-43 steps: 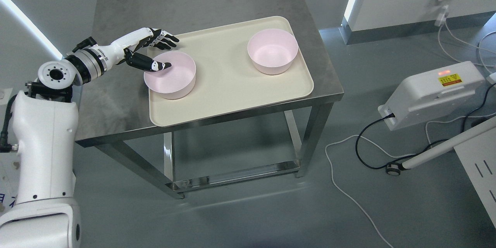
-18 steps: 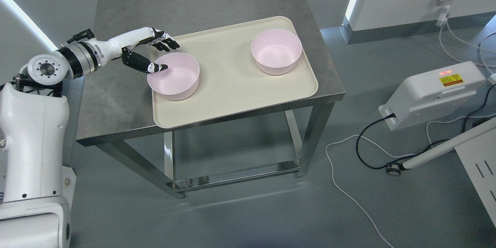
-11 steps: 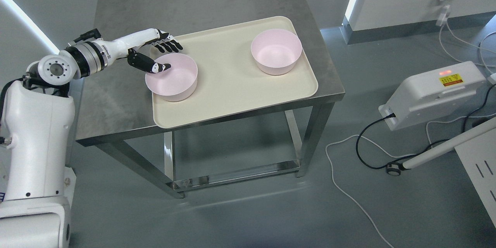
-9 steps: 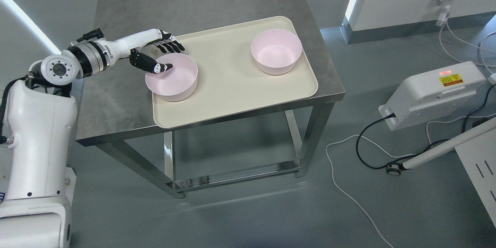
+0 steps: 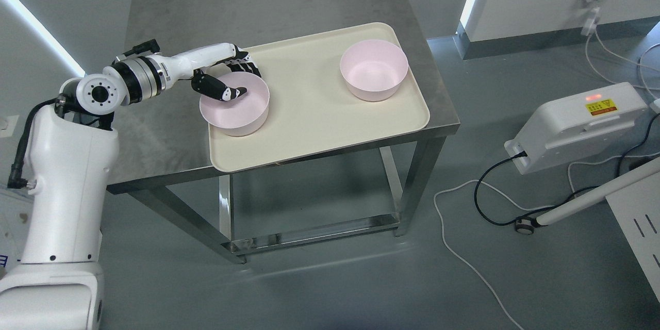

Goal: Stack pink IKEA bowls on left shelf middle
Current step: 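Lift the nearer pink bowl with the left hand toward the other bowl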

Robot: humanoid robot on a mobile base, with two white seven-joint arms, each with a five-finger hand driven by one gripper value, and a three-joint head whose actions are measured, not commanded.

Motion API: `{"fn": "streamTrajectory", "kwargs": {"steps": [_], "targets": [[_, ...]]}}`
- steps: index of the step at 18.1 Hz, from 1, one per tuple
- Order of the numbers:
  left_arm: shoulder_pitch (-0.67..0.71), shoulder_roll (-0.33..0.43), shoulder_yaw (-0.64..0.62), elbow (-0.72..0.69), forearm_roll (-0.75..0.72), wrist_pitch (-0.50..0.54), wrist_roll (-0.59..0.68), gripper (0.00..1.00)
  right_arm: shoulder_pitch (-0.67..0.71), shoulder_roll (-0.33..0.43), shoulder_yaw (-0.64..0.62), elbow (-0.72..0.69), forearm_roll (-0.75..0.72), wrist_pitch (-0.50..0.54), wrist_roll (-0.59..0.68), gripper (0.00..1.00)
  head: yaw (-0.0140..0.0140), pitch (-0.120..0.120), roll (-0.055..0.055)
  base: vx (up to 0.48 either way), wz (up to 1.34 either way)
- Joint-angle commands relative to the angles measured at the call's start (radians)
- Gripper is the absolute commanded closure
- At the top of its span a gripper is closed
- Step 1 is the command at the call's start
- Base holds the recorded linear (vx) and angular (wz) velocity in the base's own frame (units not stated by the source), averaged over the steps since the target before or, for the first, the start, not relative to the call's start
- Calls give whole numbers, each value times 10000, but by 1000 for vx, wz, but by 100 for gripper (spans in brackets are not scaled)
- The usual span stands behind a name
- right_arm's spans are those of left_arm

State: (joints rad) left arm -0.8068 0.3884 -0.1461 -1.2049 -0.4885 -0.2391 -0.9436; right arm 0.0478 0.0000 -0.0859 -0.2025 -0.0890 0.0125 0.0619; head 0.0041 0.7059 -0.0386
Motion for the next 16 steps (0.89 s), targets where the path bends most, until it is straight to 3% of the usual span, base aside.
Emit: {"fn": "streamTrajectory", "kwargs": {"steps": [1,6,12,16], "targets": [[61,-49,-242,-115,-39,-522,32,88,-2,-174,0,0,0,-2,-5,0,0,0,0,0,0],[92,-94,171,-100,-54,-845,48,98,-2,-174,0,0,0,-2,-5,0,0,0,0,0,0],[-62,-279,878,-146,38,-1229,155,100,13,-174,0,0,0,-2,-5,0,0,0,0,0,0],[-368,-1196,1231,-284,53,-1229,48,100,-2,-174,0,0,0,-2,-5,0,0,0,0,0,0]]}}
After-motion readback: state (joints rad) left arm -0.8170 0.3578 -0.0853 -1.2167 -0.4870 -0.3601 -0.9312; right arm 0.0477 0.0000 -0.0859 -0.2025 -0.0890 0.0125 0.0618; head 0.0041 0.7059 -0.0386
